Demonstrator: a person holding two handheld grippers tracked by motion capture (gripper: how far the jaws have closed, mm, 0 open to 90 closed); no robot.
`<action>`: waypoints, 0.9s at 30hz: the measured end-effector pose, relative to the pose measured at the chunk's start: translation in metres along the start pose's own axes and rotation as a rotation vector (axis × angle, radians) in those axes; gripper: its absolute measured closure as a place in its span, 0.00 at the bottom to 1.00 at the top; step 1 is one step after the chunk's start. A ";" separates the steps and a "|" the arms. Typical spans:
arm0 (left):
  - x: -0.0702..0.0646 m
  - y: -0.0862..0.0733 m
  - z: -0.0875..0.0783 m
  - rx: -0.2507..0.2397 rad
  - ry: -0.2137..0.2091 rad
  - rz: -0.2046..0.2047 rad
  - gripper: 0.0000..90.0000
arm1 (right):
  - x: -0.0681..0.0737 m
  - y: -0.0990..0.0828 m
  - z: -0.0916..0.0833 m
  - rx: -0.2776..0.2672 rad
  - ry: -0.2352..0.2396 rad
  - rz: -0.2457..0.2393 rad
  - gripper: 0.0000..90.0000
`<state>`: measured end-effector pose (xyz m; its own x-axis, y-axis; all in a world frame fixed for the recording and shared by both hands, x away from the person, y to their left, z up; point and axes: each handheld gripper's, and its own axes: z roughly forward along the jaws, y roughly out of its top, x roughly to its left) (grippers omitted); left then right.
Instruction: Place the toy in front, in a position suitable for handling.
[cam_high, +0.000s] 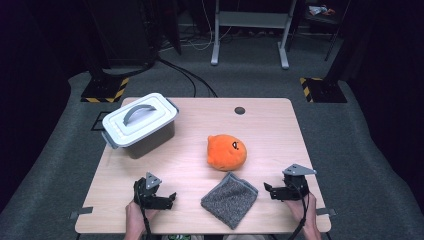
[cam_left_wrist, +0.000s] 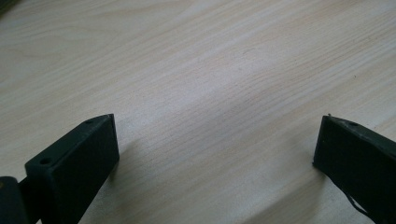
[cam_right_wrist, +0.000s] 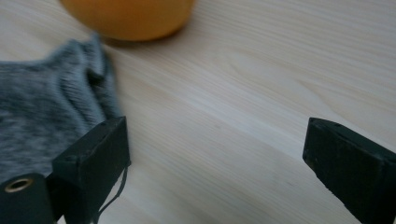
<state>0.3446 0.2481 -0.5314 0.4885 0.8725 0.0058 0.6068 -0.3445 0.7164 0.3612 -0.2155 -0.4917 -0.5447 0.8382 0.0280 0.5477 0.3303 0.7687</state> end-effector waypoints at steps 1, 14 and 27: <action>0.000 0.000 0.000 0.000 0.000 0.000 0.00 | 0.007 0.003 0.000 0.004 0.025 -0.002 0.07; 0.000 0.000 0.000 -0.001 -0.001 -0.001 0.00 | 0.088 0.025 0.030 0.069 0.180 -0.189 0.05; 0.000 0.000 0.000 -0.002 -0.001 -0.004 0.00 | 0.109 0.032 0.035 0.009 0.185 -0.248 0.07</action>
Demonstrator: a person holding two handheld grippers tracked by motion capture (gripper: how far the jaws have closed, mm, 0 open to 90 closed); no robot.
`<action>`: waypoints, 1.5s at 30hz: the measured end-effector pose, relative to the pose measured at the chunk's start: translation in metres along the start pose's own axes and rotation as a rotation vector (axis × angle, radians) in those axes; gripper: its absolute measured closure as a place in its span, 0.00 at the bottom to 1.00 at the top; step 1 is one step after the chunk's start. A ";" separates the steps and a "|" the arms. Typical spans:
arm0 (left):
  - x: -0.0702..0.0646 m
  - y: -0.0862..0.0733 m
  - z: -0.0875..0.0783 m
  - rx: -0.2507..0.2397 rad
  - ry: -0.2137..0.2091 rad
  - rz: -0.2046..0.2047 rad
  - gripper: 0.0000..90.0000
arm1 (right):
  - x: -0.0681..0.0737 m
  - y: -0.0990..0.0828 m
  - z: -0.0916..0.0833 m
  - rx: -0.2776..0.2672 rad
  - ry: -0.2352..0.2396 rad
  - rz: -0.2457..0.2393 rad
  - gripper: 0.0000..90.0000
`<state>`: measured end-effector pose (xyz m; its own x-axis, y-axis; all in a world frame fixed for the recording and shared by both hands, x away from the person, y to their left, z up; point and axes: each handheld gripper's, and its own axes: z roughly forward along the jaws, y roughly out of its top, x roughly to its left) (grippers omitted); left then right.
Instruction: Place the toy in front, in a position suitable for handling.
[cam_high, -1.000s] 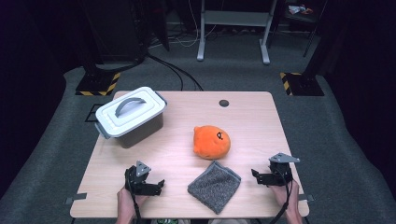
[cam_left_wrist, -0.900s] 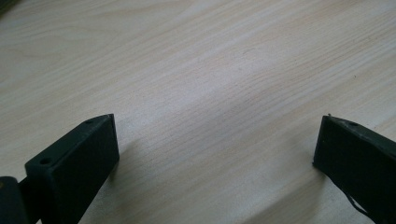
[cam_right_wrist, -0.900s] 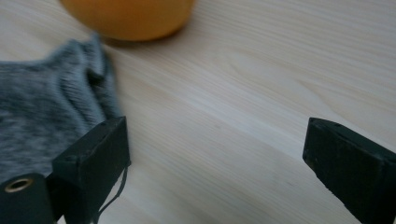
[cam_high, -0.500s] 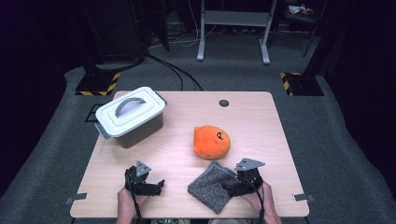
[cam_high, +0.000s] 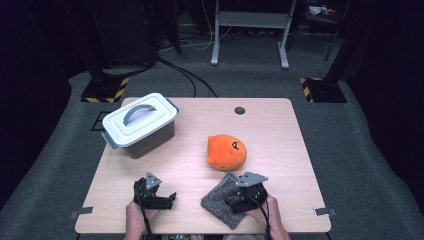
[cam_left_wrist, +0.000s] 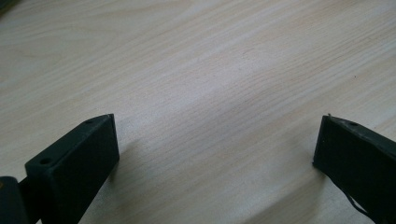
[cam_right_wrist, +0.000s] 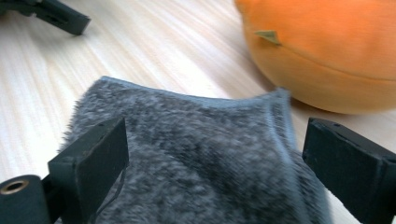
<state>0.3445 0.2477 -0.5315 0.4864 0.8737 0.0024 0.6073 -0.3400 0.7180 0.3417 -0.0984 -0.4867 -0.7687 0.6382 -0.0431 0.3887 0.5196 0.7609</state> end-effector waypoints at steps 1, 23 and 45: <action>0.000 0.000 0.000 0.000 0.000 0.001 0.00 | 0.000 0.000 0.000 0.000 0.000 0.000 0.07; 0.000 0.000 0.000 0.001 -0.001 0.001 0.00 | -0.006 -0.021 0.020 0.113 0.060 0.003 0.57; 0.000 0.000 0.000 0.000 -0.001 0.000 0.00 | -0.015 -0.026 -0.003 0.046 0.074 0.084 0.84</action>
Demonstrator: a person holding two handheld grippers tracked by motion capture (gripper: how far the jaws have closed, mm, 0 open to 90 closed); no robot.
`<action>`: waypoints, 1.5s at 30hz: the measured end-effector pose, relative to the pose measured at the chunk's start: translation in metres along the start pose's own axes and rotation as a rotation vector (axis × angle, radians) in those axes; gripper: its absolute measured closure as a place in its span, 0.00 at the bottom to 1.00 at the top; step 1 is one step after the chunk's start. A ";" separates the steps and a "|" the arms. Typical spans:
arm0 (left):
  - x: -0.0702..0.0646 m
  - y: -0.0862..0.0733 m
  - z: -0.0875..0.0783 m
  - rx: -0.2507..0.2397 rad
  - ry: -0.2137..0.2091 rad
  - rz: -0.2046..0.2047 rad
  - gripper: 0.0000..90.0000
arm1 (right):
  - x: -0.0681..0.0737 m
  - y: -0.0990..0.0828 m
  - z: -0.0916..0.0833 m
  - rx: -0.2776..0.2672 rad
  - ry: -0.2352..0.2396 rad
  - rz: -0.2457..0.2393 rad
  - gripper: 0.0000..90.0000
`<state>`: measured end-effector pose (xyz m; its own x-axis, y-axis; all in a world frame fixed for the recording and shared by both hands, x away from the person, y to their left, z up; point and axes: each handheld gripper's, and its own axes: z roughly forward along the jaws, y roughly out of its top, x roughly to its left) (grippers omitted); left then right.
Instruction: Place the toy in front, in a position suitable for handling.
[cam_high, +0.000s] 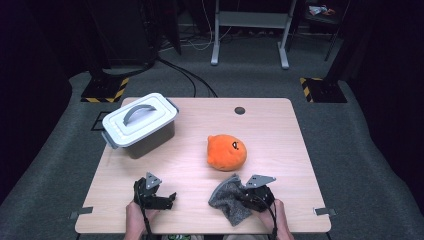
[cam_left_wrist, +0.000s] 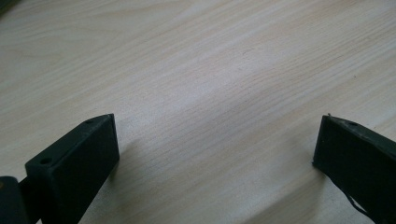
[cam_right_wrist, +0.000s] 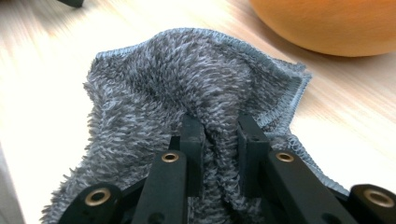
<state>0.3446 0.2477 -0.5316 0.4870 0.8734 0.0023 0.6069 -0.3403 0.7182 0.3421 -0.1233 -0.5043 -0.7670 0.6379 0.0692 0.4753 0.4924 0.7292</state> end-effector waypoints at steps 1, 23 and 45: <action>0.000 0.000 0.000 0.000 0.000 0.000 0.00 | -0.002 0.000 -0.004 -0.003 0.001 -0.002 0.84; 0.000 0.000 0.000 0.000 -0.001 0.000 0.00 | -0.033 -0.012 -0.058 -0.067 -0.113 0.067 0.84; 0.000 0.000 0.000 0.000 -0.002 0.001 0.00 | -0.076 -0.019 -0.076 -0.074 -0.275 0.175 0.84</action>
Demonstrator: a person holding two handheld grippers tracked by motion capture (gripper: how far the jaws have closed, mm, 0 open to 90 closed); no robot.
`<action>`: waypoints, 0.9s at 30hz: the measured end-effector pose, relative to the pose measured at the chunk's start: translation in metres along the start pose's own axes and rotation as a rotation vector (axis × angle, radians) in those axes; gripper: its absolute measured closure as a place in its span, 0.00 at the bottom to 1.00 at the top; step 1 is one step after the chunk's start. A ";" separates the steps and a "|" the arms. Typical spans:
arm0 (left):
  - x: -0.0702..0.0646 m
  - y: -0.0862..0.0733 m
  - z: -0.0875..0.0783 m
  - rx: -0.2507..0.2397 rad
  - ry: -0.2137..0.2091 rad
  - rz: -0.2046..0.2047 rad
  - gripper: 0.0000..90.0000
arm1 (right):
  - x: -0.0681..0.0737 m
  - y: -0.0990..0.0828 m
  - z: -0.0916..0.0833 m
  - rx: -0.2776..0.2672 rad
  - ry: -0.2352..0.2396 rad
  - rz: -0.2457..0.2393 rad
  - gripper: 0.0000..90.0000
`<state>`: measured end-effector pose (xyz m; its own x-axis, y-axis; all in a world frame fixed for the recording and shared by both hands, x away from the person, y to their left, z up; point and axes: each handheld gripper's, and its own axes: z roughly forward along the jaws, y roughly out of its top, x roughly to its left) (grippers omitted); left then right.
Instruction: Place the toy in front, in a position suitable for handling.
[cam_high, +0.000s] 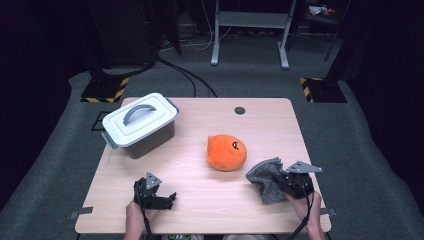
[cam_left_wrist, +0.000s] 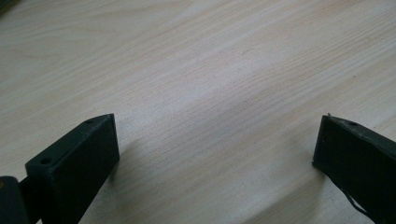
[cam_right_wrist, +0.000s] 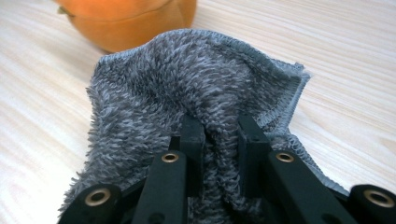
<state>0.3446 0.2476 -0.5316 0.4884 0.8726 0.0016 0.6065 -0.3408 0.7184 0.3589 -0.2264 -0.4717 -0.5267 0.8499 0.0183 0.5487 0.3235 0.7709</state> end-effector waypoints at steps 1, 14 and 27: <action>0.000 0.000 0.000 0.000 0.000 0.000 0.00 | -0.002 0.000 0.001 0.000 -0.004 0.011 0.84; 0.000 0.000 0.000 -0.003 -0.001 0.002 0.00 | -0.025 0.000 0.014 0.018 -0.102 0.110 0.83; -0.001 0.000 0.000 -0.004 -0.001 0.013 0.00 | -0.043 -0.005 0.032 0.066 -0.206 0.176 0.77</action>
<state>0.3443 0.2471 -0.5318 0.4967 0.8679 0.0102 0.5976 -0.3505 0.7212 0.4002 -0.2511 -0.4966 -0.2802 0.9599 0.0128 0.6647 0.1844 0.7240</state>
